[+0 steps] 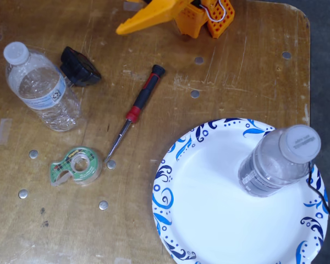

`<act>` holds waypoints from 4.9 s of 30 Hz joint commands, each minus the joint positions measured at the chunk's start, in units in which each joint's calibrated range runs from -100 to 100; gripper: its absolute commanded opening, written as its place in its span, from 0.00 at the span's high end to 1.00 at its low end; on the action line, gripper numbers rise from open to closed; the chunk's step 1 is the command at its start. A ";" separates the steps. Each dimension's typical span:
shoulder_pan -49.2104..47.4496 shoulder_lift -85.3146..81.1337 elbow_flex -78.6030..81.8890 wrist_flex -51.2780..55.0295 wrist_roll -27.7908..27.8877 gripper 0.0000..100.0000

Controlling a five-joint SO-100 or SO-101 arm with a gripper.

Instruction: Move the bottles to the plate

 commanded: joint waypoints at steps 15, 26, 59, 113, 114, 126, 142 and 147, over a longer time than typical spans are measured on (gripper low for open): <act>0.39 39.58 -25.98 -3.81 -2.86 0.60; 5.14 58.63 -34.09 -19.30 -2.29 0.59; 8.70 75.33 -43.64 -27.13 -1.82 0.60; 7.73 75.66 -53.37 -26.78 -1.76 0.93; 6.97 75.66 -54.54 -26.78 -1.76 0.93; -12.87 75.75 -61.39 -23.91 -1.87 0.93; -33.03 75.66 -59.13 -23.82 -3.23 0.95; -35.83 75.07 -56.97 -20.34 -2.96 0.95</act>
